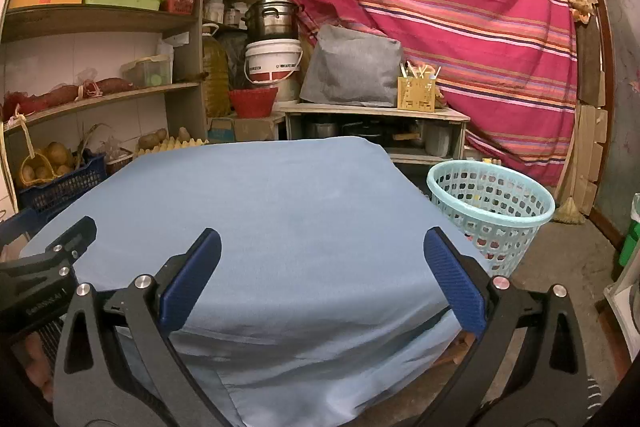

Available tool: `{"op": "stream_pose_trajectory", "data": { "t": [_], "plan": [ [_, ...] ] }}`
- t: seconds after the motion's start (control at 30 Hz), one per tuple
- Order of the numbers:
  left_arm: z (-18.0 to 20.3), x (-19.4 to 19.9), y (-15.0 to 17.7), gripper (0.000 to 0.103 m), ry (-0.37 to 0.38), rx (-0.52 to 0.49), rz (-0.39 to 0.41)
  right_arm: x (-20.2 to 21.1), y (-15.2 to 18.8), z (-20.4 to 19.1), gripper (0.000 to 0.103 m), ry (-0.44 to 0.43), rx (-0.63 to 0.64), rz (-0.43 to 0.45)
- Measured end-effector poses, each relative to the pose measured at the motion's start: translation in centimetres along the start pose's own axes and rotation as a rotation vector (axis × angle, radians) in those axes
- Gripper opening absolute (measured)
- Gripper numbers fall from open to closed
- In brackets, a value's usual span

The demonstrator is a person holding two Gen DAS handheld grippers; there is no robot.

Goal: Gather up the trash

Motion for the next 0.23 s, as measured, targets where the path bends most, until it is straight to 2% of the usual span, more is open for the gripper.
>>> {"op": "stream_pose_trajectory", "data": {
  "t": [0.23],
  "plan": [
    [0.19,0.34,-0.28,0.098,-0.003,-0.005,0.013,0.01,-0.15,-0.15,0.099,-0.003,0.004,0.004]
  ]
}}
Point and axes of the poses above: each gripper's, at about its wrist camera, not at the fingertips, and x roughly against the way its jaws point, z to its right, y to its underside, the point moved 8 cm from there along -x, roughly the way its jaws point, and after that the axes turned 4 degrees about -x, right-handed, at the moved point
